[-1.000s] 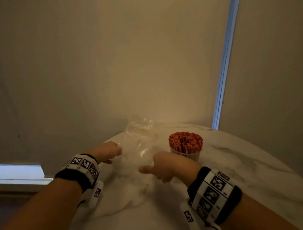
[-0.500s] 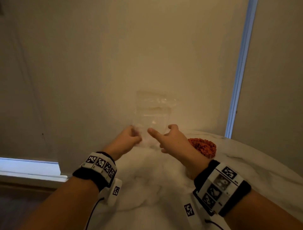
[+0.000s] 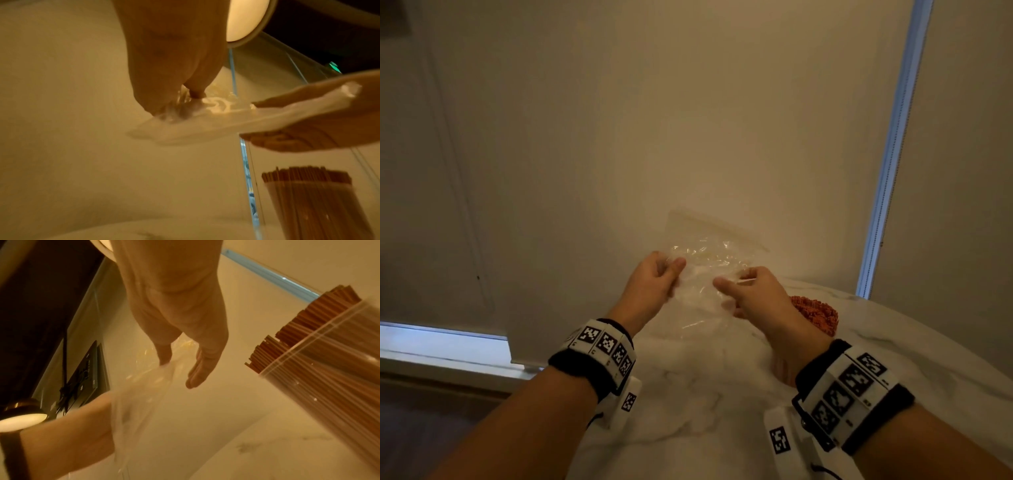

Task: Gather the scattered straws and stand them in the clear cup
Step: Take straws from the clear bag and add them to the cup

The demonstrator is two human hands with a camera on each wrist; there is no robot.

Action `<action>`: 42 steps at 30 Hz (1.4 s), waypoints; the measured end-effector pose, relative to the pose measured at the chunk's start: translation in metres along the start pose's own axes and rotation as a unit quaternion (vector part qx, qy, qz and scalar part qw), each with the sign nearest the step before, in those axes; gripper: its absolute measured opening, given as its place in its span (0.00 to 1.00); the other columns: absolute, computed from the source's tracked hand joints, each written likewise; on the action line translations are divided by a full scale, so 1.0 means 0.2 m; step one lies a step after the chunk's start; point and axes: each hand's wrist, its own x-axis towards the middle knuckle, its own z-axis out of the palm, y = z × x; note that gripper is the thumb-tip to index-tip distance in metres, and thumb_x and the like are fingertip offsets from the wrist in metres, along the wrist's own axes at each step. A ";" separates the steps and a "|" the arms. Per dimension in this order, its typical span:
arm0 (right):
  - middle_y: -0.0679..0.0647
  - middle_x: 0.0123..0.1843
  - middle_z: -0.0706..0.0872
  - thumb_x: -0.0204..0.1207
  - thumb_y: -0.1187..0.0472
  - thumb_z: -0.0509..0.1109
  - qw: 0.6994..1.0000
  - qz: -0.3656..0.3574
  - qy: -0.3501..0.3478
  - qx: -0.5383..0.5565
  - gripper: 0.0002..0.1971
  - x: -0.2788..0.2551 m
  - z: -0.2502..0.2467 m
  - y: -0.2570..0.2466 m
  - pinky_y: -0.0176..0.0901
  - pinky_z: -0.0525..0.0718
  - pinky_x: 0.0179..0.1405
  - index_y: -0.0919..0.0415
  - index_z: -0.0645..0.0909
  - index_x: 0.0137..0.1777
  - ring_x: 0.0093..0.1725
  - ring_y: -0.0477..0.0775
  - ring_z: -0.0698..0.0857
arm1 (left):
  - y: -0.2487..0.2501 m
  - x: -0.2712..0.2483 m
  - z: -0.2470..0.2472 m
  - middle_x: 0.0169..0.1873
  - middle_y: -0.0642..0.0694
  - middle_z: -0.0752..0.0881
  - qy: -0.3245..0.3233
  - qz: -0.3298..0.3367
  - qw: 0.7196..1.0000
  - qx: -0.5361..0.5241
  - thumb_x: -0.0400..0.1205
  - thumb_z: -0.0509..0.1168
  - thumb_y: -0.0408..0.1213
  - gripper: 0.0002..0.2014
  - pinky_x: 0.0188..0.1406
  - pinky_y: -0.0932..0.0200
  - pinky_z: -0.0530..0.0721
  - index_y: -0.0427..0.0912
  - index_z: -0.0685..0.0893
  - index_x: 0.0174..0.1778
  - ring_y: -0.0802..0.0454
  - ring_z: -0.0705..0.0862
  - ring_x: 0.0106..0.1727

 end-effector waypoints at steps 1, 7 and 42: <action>0.57 0.55 0.88 0.74 0.53 0.80 0.999 0.000 0.013 0.033 0.21 0.01 0.00 -0.02 0.54 0.93 0.47 0.58 0.76 0.60 0.48 0.56 0.91 | 0.00 -0.01 0.00 0.26 0.51 0.86 -0.012 0.004 1.000 0.005 0.88 0.64 0.54 0.15 0.26 0.58 0.81 0.45 0.77 0.50 0.54 0.84 0.26; 0.57 0.42 0.93 0.81 0.67 0.72 0.998 -0.031 0.027 0.047 0.04 0.03 -0.04 -0.06 0.45 0.90 0.39 0.64 0.80 0.53 0.36 0.53 0.91 | -0.05 -0.03 -0.04 0.24 0.46 0.84 -0.015 -0.012 0.995 0.103 0.83 0.57 0.71 0.25 0.21 0.62 0.83 0.50 0.73 0.53 0.51 0.85 0.21; 0.60 0.85 0.66 0.65 0.14 0.49 0.723 0.108 -0.147 -0.666 0.57 0.60 0.34 0.65 0.67 0.65 0.76 0.54 0.60 0.85 0.81 0.71 0.67 | -0.54 0.50 0.09 0.85 0.44 0.70 -0.471 -0.090 0.687 0.546 0.86 0.69 0.49 0.35 0.81 0.49 0.67 0.60 0.62 0.89 0.42 0.71 0.82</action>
